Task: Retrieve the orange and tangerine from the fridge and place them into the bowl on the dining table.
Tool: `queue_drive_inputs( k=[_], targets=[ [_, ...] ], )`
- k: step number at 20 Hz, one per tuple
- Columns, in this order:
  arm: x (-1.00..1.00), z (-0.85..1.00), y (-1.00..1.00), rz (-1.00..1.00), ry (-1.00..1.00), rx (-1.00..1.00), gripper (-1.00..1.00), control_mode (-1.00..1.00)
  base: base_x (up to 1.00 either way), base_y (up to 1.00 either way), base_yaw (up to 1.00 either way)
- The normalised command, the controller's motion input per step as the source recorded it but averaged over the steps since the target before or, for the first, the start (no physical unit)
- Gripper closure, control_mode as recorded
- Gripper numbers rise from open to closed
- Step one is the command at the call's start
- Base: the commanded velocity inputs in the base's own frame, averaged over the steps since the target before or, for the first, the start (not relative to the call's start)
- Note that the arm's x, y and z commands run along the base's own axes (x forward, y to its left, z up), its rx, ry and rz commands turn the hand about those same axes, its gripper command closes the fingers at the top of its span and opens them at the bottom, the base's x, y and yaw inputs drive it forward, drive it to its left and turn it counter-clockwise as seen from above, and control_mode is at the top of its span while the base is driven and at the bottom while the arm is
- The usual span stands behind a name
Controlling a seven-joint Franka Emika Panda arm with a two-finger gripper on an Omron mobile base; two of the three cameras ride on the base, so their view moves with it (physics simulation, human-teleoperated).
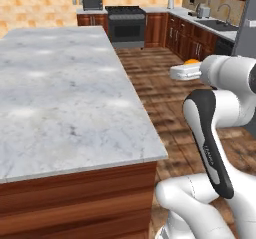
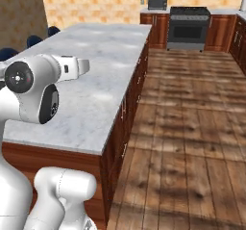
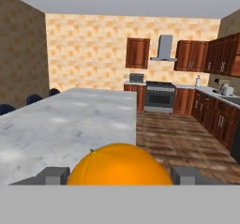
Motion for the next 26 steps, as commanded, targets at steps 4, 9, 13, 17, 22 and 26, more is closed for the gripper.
queue_drive_inputs(
  k=[4,9,13,17,22,26],
  targets=[
    [0.0,0.0,0.0,0.0,0.0,0.0,1.0,1.0,0.01,1.0,0.0],
    [0.0,0.0,0.0,0.0,0.0,0.0,1.0,1.0,0.0,1.0,0.0],
    [0.0,0.0,0.0,0.0,0.0,0.0,1.0,1.0,0.0,1.0,0.0],
    [0.0,0.0,0.0,0.0,0.0,0.0,1.0,1.0,0.0,1.0,-0.01],
    [0.0,0.0,0.0,0.0,0.0,0.0,1.0,1.0,0.0,1.0,-0.03],
    [0.0,0.0,0.0,0.0,0.0,0.0,1.0,1.0,0.0,1.0,-0.06]
  ],
)
